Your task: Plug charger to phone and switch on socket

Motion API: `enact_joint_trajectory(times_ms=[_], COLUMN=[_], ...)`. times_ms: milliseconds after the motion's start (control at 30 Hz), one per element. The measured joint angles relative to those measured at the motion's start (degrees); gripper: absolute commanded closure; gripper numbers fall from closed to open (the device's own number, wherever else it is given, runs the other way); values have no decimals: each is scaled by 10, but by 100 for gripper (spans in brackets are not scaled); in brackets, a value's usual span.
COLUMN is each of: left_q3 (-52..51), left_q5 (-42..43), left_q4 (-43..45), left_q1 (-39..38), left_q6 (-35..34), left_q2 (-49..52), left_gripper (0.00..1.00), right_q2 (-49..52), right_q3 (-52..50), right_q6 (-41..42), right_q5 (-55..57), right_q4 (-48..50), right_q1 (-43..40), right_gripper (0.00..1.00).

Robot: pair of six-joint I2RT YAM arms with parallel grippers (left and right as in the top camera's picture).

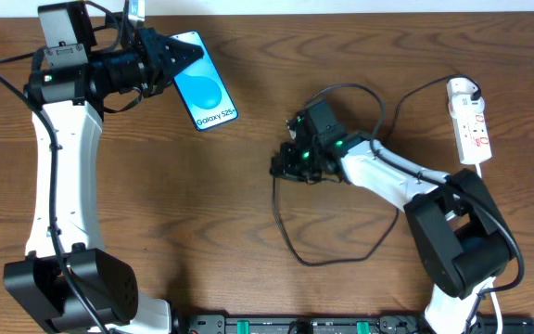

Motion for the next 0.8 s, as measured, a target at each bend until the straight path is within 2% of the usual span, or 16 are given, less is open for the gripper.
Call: enact_joint_trajectory(times_ms=[333,800], left_q3=[0,0], left_q5=[60,112], left_q4=[146,211], left_q1=[0,34], left_q6=[-27,-43], left_q2=[0,0], left_gripper=[93,93], right_q2=[1,1], right_q3=[-3,-3], right_q6=[-47,-40], right_q5=[-285,-429], right_q4=[217,425], right_q1=[-31,-31], right_gripper=[99,99])
